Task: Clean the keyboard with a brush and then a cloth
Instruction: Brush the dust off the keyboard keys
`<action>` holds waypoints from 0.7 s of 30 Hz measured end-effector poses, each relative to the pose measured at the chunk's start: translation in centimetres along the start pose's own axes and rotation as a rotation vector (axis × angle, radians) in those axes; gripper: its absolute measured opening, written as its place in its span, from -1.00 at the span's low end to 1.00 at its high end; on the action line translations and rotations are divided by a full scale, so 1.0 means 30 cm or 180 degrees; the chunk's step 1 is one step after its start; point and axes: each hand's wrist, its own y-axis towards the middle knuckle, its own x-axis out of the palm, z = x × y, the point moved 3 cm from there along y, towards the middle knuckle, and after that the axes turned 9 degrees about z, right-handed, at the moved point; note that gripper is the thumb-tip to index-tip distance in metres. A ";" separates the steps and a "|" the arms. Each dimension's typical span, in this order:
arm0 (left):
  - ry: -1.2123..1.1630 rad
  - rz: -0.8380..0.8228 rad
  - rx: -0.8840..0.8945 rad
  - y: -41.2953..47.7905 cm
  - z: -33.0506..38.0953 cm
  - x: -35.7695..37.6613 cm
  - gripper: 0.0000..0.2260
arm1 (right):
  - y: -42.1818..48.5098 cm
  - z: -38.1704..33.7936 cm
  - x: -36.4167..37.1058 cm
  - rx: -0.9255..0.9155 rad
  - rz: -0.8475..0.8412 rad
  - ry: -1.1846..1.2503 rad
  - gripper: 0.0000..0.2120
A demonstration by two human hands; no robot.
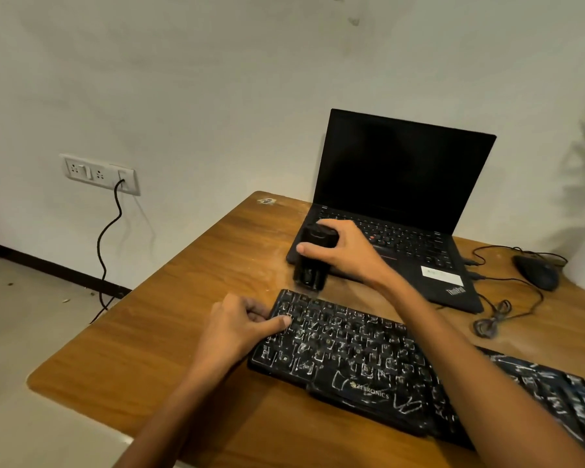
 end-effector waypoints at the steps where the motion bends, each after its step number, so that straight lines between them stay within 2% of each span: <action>1: 0.0010 -0.0003 -0.0004 0.000 -0.001 0.001 -0.81 | -0.010 -0.007 0.036 0.0024 -0.0046 0.0237 -0.87; 3: 0.0031 -0.0002 -0.0004 0.001 -0.004 0.001 -0.81 | -0.028 0.006 0.054 0.0015 -0.0062 0.0394 -0.90; 7: 0.0070 0.0026 0.0021 0.003 -0.006 0.003 -0.80 | -0.040 0.051 -0.077 0.0197 -0.0164 -0.0037 -0.88; 9: 0.0115 0.0030 0.0038 0.002 -0.006 0.004 -0.80 | -0.027 0.041 -0.100 0.0100 -0.0024 -0.0087 -0.86; 12: 0.0110 0.0067 0.0072 0.001 -0.009 0.003 -0.80 | -0.017 0.000 -0.014 0.0106 0.0135 0.0452 -0.82; 14: 0.0081 0.0081 0.0067 0.001 -0.009 0.002 -0.80 | -0.009 -0.003 0.055 0.0109 -0.0077 0.0364 -0.86; 18: 0.0116 0.0072 0.0043 0.004 -0.013 0.006 -0.77 | 0.035 -0.002 0.050 -0.0072 0.0287 0.0267 -0.86; 21: 0.0076 0.0057 0.0016 0.007 -0.015 0.005 -0.78 | 0.025 -0.010 0.082 0.0093 -0.0258 0.0393 -0.86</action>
